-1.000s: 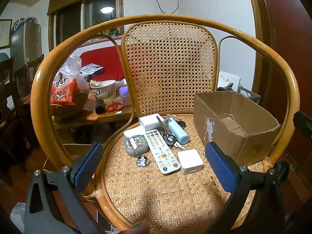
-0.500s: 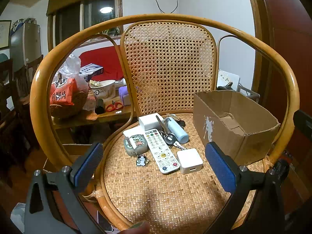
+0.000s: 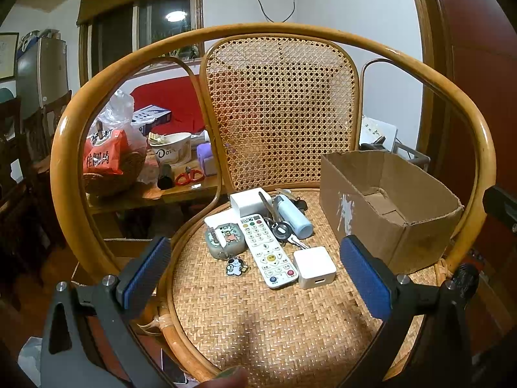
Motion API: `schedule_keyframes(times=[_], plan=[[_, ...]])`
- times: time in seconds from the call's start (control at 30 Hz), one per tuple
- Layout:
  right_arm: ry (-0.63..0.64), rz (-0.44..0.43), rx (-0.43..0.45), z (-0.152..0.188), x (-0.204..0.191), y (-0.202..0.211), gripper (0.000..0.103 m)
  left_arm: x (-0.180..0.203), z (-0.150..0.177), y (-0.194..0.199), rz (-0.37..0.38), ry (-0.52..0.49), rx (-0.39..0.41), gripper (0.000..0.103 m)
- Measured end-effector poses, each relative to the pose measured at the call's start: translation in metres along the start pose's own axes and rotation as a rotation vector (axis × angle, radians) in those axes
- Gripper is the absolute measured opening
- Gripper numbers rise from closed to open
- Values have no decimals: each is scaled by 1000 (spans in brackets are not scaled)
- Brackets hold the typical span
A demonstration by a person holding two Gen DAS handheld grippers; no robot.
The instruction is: Organize rigid objects
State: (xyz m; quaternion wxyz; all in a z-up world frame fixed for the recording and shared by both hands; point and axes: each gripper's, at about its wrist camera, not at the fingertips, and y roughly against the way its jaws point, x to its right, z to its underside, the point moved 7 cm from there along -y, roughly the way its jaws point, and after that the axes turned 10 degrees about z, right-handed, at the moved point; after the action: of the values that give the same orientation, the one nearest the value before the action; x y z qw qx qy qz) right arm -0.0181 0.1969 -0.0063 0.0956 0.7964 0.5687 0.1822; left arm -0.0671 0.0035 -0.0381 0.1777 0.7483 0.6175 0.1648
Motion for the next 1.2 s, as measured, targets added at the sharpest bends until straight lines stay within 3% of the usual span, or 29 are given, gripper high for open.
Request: schedule_keyframes(times=[0.7, 0.9, 1.03, 1.13, 1.2], plan=[[11, -24, 0, -6, -4, -5, 103, -5, -1, -8, 23, 9, -30, 103], [24, -106, -75, -14, -17, -33, 103, -14, -16, -27, -18, -47, -51, 103], [77, -68, -90, -23, -26, -61, 103, -24, -28, -51, 32, -35, -77, 103], [110, -51, -116, -30, -32, -87, 103, -29, -38, -66, 6, -81, -60, 103], [91, -81, -146, -32, -35, -105, 103, -34, -39, -81, 8, -92, -117, 103]])
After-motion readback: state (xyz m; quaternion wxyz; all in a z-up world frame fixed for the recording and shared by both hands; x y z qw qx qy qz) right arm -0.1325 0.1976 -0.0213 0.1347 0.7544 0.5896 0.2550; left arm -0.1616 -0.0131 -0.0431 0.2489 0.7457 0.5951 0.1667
